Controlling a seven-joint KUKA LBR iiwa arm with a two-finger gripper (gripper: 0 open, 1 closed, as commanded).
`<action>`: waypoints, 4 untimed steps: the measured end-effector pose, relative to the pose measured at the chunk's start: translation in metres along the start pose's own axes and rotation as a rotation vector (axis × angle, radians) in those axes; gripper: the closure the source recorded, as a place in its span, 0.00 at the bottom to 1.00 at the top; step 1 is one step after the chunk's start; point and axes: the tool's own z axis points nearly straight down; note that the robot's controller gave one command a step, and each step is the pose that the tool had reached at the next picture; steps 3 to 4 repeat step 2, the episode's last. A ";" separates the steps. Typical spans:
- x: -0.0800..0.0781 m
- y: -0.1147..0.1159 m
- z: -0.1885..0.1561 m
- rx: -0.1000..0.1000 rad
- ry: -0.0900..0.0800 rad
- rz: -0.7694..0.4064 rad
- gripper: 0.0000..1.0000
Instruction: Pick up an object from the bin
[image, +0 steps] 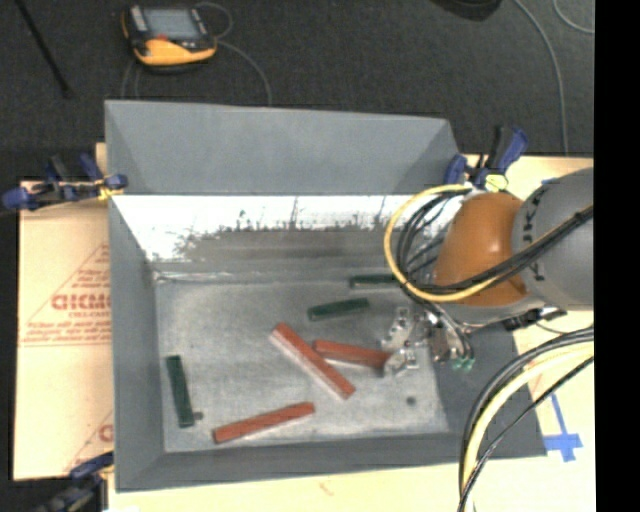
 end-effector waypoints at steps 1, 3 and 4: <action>0.000 0.000 0.000 0.000 -0.001 -0.002 1.00; 0.005 0.008 -0.190 -0.007 -0.014 -0.026 1.00; 0.005 0.008 -0.190 -0.007 -0.014 -0.026 1.00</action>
Offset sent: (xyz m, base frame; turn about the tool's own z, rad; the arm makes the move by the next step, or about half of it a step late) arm -0.0045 0.0106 0.1868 -0.0208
